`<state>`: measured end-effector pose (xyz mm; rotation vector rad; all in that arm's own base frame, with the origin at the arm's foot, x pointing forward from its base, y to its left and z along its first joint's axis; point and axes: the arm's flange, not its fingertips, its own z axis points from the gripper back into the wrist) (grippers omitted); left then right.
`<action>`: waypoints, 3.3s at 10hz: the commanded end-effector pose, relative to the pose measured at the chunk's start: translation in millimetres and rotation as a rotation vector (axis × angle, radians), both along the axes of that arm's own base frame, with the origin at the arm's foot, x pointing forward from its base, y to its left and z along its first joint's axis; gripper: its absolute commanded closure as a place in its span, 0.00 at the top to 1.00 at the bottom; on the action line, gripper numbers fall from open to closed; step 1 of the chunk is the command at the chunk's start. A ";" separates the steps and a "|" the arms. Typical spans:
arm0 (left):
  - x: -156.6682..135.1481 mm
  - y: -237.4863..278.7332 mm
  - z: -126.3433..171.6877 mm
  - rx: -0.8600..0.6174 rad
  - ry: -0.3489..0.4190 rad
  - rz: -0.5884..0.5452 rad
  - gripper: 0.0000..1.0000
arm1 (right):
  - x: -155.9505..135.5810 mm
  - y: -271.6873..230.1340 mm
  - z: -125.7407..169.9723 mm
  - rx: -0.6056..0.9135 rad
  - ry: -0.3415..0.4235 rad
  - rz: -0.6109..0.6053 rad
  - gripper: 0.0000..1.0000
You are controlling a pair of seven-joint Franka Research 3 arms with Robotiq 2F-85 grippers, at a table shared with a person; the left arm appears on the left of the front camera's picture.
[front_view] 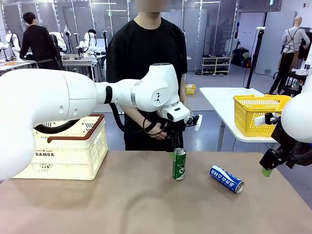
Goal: Place the drinks into the Shopping basket.
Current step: Pick up one drink and place it into the Shopping basket.
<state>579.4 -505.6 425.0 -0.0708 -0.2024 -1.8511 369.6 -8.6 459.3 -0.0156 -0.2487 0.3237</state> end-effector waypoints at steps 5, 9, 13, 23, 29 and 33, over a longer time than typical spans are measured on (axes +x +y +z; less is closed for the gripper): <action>30.4 -32.0 -9.5 0.026 0.020 0.007 1.00 | -0.3 -1.8 0.5 -0.002 0.003 0.013 1.00; 33.7 -38.8 -25.5 0.023 0.039 0.000 1.00 | -0.3 -1.8 0.5 -0.002 0.003 0.013 1.00; 35.8 -44.5 -39.2 0.045 0.063 0.014 1.00 | -0.3 -1.8 0.5 -0.002 0.003 0.013 1.00; 42.0 -46.9 -45.0 0.039 0.081 0.030 0.39 | -0.3 -1.8 0.5 -0.002 0.003 0.013 1.00; 28.2 -48.6 -29.3 0.075 0.137 0.036 0.00 | -0.3 -1.8 0.5 -0.002 0.003 0.013 1.00; -1.8 -22.5 28.5 0.062 0.111 0.003 0.00 | -0.3 -1.8 0.5 -0.002 0.003 0.013 1.00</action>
